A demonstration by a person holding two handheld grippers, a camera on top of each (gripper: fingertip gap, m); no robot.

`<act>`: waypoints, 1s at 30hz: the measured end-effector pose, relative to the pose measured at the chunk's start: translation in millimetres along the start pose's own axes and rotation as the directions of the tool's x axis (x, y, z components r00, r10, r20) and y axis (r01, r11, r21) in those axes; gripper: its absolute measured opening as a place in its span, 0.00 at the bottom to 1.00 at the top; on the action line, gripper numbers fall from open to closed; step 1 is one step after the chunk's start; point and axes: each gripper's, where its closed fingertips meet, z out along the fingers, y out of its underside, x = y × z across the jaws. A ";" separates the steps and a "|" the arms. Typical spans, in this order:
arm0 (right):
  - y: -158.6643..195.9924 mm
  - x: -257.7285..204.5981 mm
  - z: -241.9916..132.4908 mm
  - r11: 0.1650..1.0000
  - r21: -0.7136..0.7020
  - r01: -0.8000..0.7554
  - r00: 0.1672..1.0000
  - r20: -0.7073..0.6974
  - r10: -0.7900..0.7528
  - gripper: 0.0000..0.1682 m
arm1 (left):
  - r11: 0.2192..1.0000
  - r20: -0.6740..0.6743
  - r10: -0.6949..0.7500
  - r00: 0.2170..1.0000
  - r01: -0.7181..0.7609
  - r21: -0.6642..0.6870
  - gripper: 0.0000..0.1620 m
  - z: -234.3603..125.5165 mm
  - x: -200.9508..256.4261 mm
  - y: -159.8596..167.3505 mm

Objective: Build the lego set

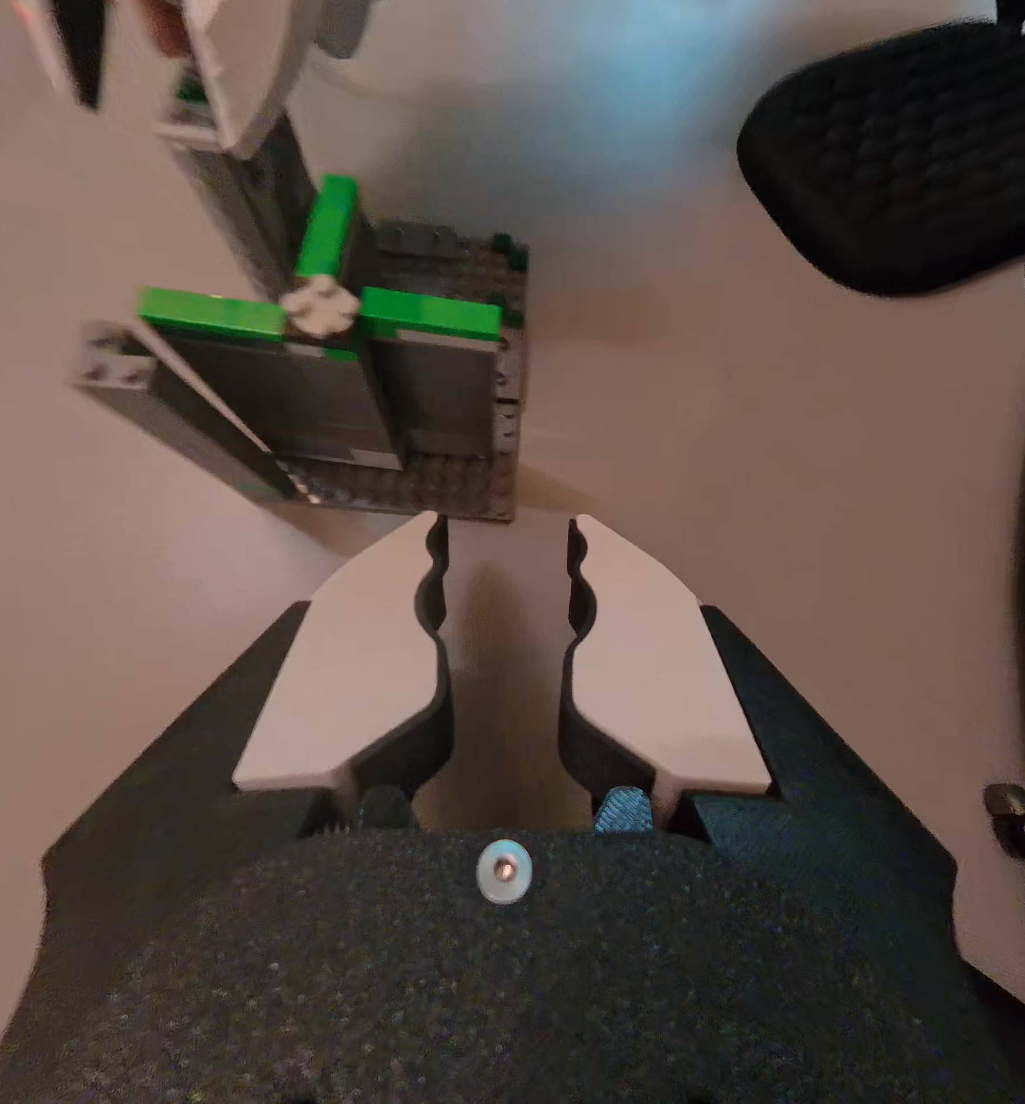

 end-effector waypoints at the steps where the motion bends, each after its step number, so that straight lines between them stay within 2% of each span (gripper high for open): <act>1: -4.4 0.0 -6.5 1.000 0.023 -0.009 1.000 -0.022 0.010 0.21 | 1.000 0.018 -0.008 1.000 0.007 0.030 0.24 -4.8 -6.1 -2.7; 8: -5.5 -28.4 -40.7 0.994 0.091 -0.056 0.980 -0.183 0.072 0.24 | 0.972 0.155 -0.029 0.987 -0.008 0.236 0.28 -34.3 -56.1 -21.0; 14: 20.6 -62.5 -40.4 0.987 0.097 -0.130 0.952 -0.267 0.151 0.25 | 0.944 0.163 0.038 0.986 -0.088 0.317 0.34 -27.3 -73.0 -33.2; 19: 53.8 -82.2 -23.8 0.985 -0.034 -0.170 0.955 -0.252 0.156 0.25 | 0.943 0.092 0.093 0.991 -0.117 0.311 0.37 -10.6 -70.3 -36.1; 23: 74.4 -88.8 -14.5 0.973 -0.172 -0.156 0.969 -0.220 0.117 0.24 | 0.945 0.064 0.116 0.991 -0.130 0.301 0.34 -2.6 -68.1 -36.2; 30: 89.1 -81.5 -6.5 0.960 -0.235 -0.154 0.965 -0.243 0.096 0.21 | 0.946 0.065 0.109 0.992 -0.123 0.301 0.31 -3.9 -64.6 -34.6</act>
